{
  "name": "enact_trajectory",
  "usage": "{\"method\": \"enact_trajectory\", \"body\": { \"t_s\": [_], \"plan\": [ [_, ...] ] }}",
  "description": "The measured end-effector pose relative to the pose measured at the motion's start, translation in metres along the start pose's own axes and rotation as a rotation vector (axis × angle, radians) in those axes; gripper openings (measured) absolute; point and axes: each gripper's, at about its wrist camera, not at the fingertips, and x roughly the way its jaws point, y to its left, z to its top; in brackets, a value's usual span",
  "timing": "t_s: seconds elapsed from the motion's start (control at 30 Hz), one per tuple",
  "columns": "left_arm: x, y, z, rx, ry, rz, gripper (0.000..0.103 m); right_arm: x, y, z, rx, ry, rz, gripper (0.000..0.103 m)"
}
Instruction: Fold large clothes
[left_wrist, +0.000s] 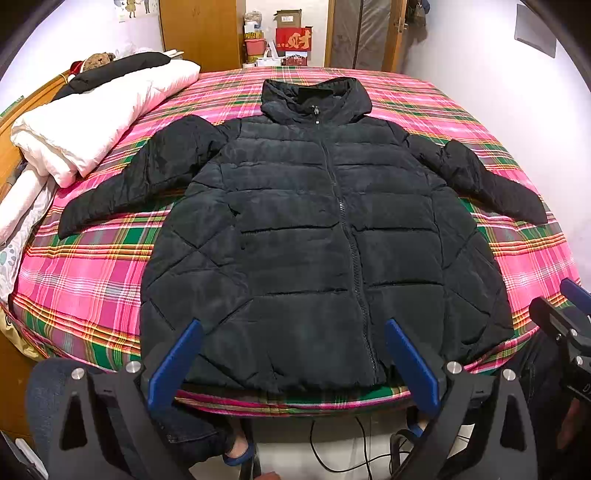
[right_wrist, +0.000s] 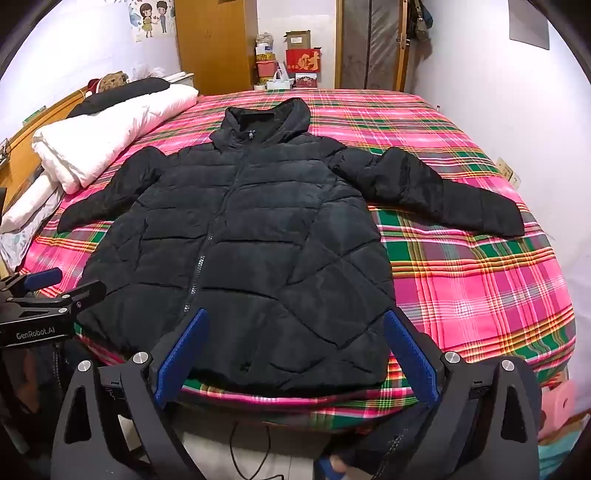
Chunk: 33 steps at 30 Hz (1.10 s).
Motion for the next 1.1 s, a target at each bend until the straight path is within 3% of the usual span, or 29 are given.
{"method": "enact_trajectory", "body": {
  "t_s": [1.1],
  "plan": [
    [0.0012,-0.0033,-0.0004,0.002,0.011,-0.006,0.1,0.0002,0.0029,-0.0034,0.006,0.007,0.005,0.095]
  ]
}}
